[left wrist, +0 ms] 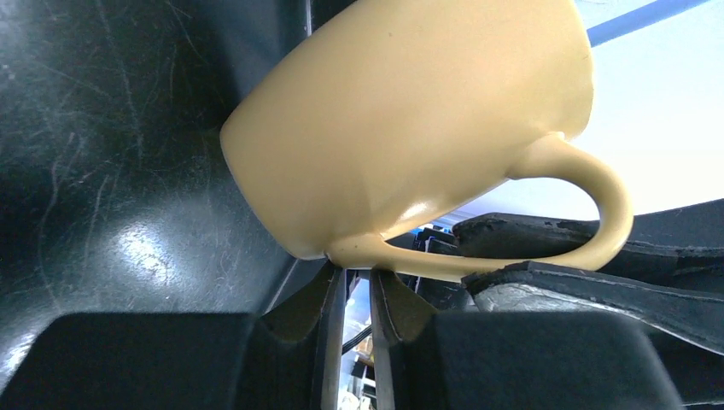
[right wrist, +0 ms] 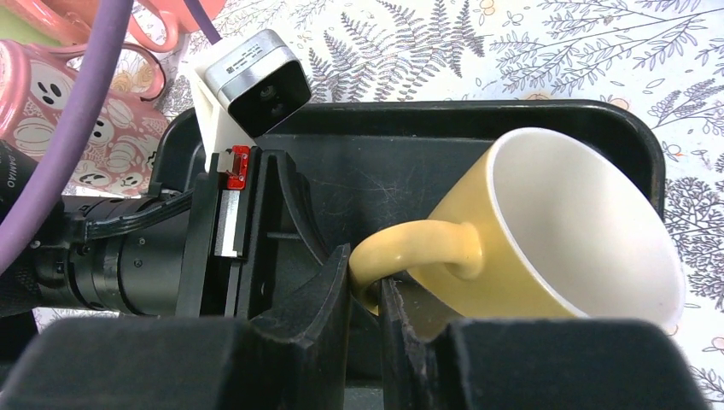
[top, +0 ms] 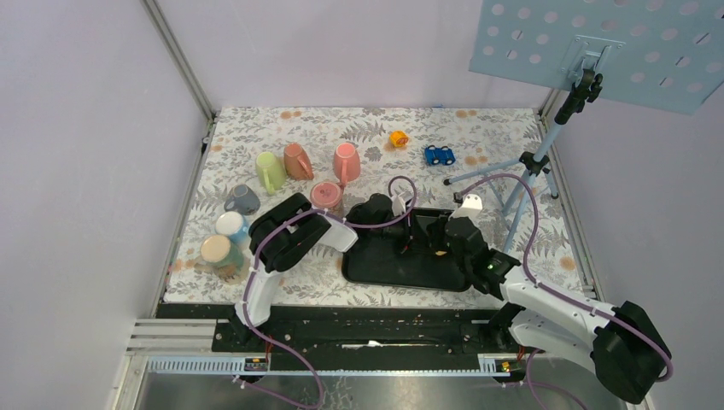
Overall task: Turn the mug right side up
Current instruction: Place the cup on the tray.
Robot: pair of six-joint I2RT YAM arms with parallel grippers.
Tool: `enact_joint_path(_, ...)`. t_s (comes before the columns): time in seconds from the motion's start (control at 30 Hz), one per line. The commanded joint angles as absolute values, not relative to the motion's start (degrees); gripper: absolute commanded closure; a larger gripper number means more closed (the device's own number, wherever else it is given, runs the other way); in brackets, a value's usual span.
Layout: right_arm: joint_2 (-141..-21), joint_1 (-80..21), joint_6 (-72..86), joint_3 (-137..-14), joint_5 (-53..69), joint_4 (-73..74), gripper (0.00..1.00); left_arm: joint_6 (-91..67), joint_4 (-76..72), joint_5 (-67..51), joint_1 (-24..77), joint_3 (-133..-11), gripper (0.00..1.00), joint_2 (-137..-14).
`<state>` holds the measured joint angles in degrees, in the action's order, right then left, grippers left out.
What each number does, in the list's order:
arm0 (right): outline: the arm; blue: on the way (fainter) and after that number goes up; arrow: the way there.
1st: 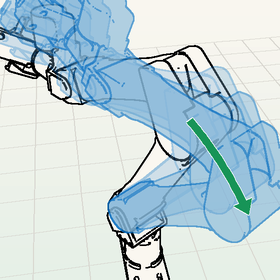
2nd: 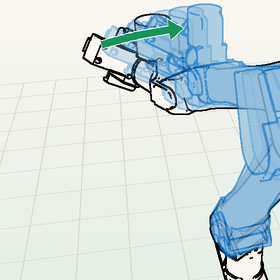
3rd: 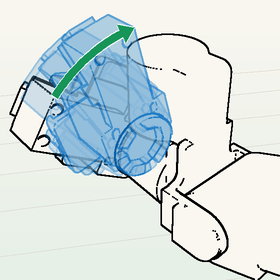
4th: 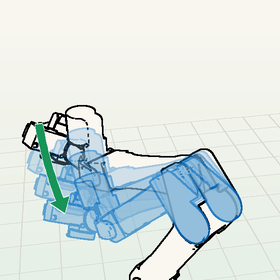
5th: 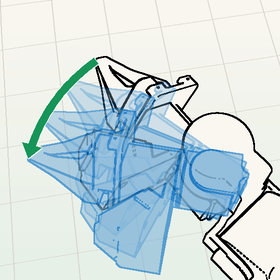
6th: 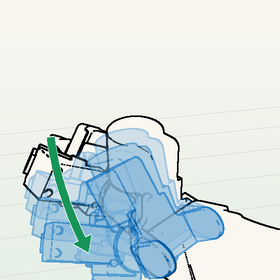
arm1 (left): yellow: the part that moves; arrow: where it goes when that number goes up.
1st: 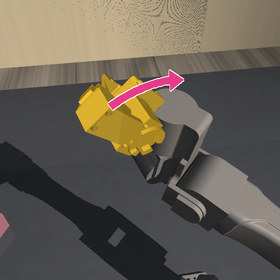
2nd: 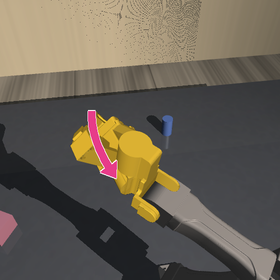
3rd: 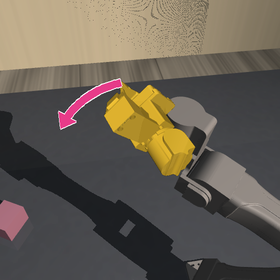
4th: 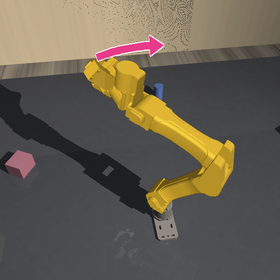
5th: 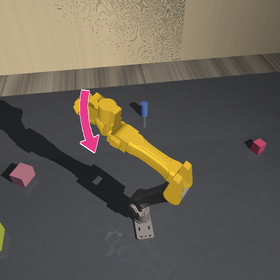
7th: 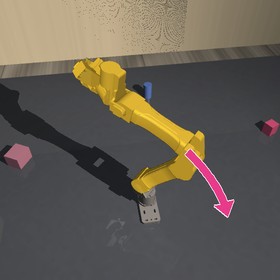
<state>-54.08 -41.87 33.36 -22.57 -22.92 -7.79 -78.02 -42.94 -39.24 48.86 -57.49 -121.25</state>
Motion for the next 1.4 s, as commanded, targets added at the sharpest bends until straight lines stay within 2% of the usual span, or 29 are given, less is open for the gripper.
enact_joint_path(0.0,-55.8,-44.7,37.2,-22.4,-14.9,-12.4,0.79,-76.3,-45.5,-33.8,46.8,-57.1,0.81,-119.7)
enact_joint_path(0.9,-67.5,-53.5,38.0,-20.1,-26.7,-20.1,0.77,-75.9,-44.9,-35.9,44.2,-57.1,0.81,-119.4)
enact_joint_path(1.37,-73.7,-54.5,38.0,-20.0,-28.9,-23.0,0.69,-74.8,-38.4,-34.3,43.4,-58.4,0.8,-118.9)
